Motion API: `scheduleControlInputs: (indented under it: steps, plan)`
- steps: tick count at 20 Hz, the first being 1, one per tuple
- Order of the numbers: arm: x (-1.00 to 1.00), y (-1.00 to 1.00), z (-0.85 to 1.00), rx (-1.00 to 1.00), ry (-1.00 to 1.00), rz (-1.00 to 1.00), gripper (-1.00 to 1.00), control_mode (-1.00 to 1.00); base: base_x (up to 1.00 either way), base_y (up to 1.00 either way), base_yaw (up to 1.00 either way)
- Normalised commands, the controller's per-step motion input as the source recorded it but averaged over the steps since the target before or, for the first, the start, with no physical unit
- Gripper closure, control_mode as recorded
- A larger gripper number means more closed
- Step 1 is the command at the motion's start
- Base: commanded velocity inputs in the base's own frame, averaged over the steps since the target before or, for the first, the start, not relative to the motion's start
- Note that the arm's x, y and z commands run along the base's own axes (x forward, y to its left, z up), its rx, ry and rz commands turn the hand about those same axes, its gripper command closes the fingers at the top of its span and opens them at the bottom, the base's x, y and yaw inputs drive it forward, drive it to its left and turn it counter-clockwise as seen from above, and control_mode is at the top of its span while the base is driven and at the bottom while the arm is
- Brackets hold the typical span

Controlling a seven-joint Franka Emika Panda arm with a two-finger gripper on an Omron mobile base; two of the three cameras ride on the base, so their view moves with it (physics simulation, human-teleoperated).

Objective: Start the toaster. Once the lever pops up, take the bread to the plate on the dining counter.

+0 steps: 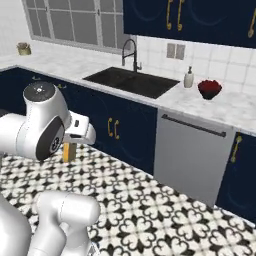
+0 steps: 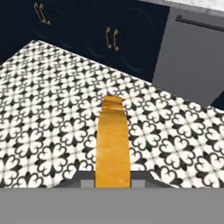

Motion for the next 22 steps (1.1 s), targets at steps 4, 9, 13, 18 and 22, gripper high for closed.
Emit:
scheduleControlInputs:
  steps: [4, 9, 13, 18, 22]
  plan:
    - [0.00, 0.00, 0.00, 0.00, 0.00, 0.00, 1.00, 1.00, -0.26, 0.65, 0.69]
    - [0.00, 0.00, 0.00, 0.00, 0.00, 0.00, 1.00, 1.00, -0.29, 0.71, 0.66]
    - [0.00, 0.00, 0.00, 0.00, 0.00, 0.00, 1.00, 1.00, 0.42, 0.41, 0.52]
    - [0.00, 0.00, 0.00, 0.00, 0.00, 0.00, 1.00, 1.00, 0.75, 0.42, 0.37]
    - [0.00, 0.00, 0.00, 0.00, 0.00, 0.00, 1.00, 1.00, 0.03, 1.00, 0.32]
